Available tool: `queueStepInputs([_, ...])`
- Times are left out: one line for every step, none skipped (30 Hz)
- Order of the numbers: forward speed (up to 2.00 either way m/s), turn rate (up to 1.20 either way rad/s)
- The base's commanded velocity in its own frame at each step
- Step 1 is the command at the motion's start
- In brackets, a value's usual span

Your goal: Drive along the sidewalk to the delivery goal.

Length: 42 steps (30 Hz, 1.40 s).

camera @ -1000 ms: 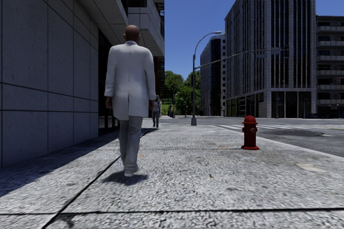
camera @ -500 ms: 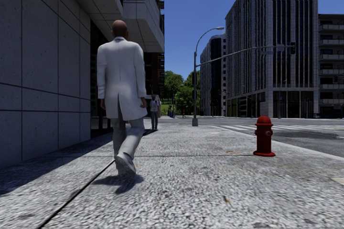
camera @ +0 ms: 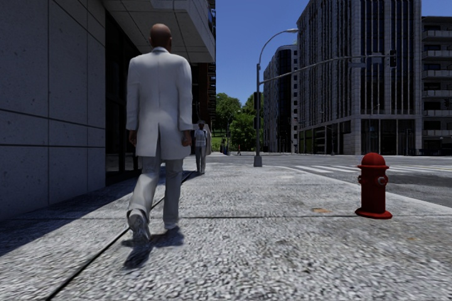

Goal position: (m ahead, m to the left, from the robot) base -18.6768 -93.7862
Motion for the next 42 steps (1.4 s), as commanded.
queueStepInputs([1.29,0.0])
queueStepInputs([1.29,0.0])
queueStepInputs([1.29,0.0])
queueStepInputs([1.29,0.0])
queueStepInputs([1.29,0.0])
queueStepInputs([1.29,0.0])
queueStepInputs([1.29,0.0])
queueStepInputs([1.29,0.0])
queueStepInputs([1.28,0.0])
queueStepInputs([1.28,0.0])
queueStepInputs([1.28,0.0])
queueStepInputs([1.28,0.0])
queueStepInputs([1.28,0.0])
queueStepInputs([1.28,0.0])
queueStepInputs([1.28,0.0])
queueStepInputs([1.28,0.0])
queueStepInputs([1.26,0.0])
queueStepInputs([1.23,0.0])
queueStepInputs([1.22,0.0])
queueStepInputs([1.21,0.0])
queueStepInputs([1.2,0.0])
queueStepInputs([1.19,0.0])
queueStepInputs([1.19,0.0])
queueStepInputs([1.19,0.0])
queueStepInputs([1.19,0.0])
queueStepInputs([1.18,0.0])
queueStepInputs([1.18,0.0])
queueStepInputs([1.18,0.0])
queueStepInputs([1.18,0.0])
queueStepInputs([1.18,0.0])
queueStepInputs([1.18,0.0])
queueStepInputs([1.18,0.0])
queueStepInputs([1.18,0.0])
queueStepInputs([1.18,0.0])
queueStepInputs([1.18,0.0])
queueStepInputs([1.18,0.0])
queueStepInputs([1.18,0.0])
queueStepInputs([1.18,0.0])
queueStepInputs([1.17,-0.38])
queueStepInputs([1.17,-0.81])
queueStepInputs([1.17,-1.2])
queueStepInputs([1.15,-1.2])
